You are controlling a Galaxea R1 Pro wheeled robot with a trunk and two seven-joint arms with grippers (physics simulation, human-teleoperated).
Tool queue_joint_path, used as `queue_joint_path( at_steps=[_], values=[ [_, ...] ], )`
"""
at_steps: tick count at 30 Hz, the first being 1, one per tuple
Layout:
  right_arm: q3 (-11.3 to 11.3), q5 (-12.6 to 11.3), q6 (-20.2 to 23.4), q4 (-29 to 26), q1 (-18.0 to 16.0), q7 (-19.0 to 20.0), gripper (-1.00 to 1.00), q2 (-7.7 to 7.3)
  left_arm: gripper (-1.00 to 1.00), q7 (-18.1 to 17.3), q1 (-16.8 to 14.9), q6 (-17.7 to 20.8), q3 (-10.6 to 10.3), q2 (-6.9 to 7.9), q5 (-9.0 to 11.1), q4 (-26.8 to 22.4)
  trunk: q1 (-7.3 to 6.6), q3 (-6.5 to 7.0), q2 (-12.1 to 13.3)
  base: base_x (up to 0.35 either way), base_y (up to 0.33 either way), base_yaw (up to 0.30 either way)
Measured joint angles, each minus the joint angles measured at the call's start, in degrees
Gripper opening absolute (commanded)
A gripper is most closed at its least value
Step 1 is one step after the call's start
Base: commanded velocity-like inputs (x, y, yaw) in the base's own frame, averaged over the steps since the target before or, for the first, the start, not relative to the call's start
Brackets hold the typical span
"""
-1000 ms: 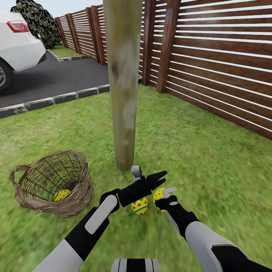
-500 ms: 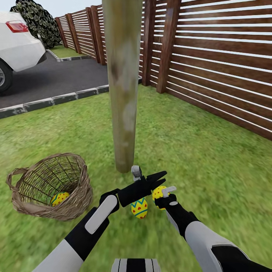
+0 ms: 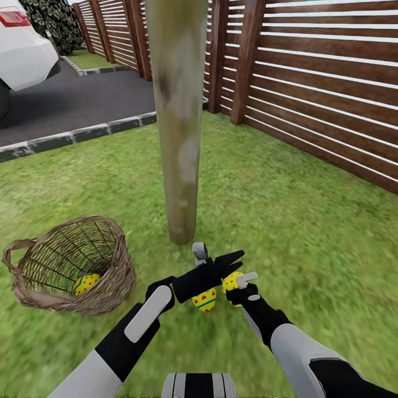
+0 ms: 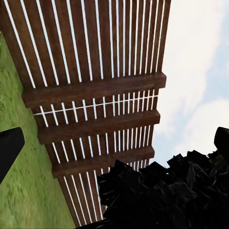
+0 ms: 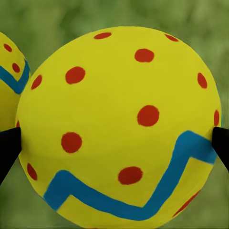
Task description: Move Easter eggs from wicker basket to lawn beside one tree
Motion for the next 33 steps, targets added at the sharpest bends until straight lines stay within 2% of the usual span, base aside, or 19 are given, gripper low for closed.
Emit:
queue_joint_path(
  at_steps=[17,30,33],
  values=[
    [0.0,0.0,0.3,0.0,0.0,-0.5,-1.00,-0.08,1.00,0.0,0.0,0.0,0.0,-0.37,-0.1,0.2,0.44,-3.77,-0.2,0.000,0.000,0.000],
    [0.0,0.1,0.2,0.0,0.0,-0.5,-1.00,-0.09,1.00,0.0,0.0,0.0,0.0,-0.35,0.0,0.1,0.43,-3.78,-0.2,0.102,0.000,0.000],
    [0.0,0.1,0.1,0.0,0.0,-0.5,-1.00,-0.01,1.00,0.0,0.0,0.0,0.0,-0.34,-0.1,0.1,0.51,-4.43,-0.3,0.000,0.000,0.000]
  ],
)
